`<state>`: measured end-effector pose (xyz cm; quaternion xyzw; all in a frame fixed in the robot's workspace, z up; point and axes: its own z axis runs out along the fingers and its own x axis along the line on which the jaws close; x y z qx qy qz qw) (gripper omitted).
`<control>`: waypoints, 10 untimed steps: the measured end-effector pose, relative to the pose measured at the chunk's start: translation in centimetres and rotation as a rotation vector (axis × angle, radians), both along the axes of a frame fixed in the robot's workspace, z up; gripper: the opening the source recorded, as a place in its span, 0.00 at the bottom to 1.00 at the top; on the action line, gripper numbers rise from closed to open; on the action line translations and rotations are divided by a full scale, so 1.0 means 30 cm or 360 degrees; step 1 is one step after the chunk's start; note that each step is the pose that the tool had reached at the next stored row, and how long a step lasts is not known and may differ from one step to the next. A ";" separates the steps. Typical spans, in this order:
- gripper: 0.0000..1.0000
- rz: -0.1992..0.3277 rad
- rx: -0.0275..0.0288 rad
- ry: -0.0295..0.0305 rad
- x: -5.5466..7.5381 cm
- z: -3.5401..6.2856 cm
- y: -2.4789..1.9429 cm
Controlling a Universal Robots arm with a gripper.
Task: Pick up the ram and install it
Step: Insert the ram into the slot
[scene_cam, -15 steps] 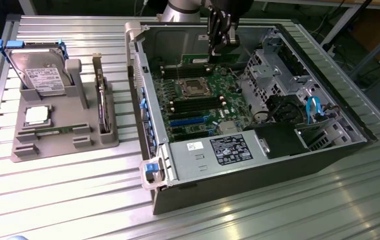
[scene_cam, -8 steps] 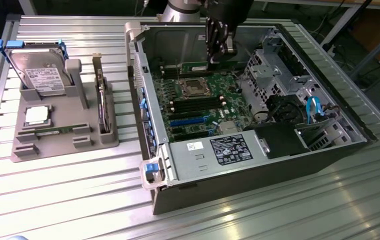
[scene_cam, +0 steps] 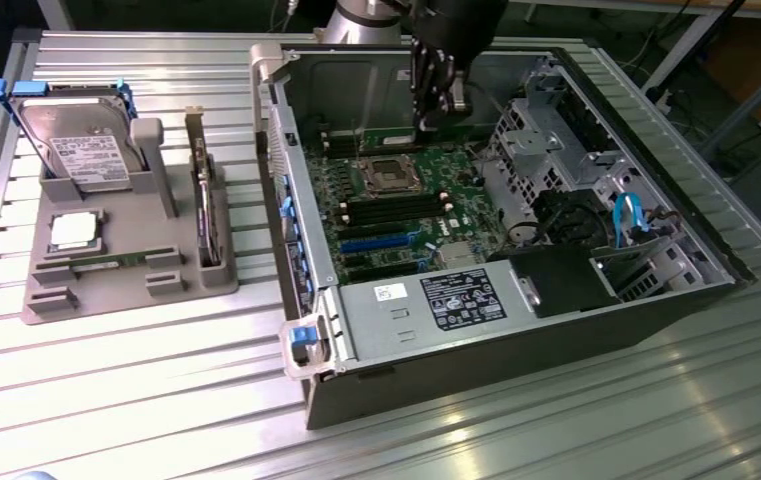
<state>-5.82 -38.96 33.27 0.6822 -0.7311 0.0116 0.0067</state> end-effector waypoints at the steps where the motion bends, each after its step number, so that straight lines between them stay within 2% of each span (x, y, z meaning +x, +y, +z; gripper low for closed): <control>1: 0.14 0.0000 0.00000 -0.00004 0.000 -0.006 0.000; 3: 0.14 0.0000 -0.00001 -0.00013 0.000 -0.022 0.000; 8: 0.14 0.0000 -0.00001 -0.00015 0.000 -0.090 0.000; 10: 0.14 0.0000 -0.00002 -0.00014 0.000 -0.103 0.000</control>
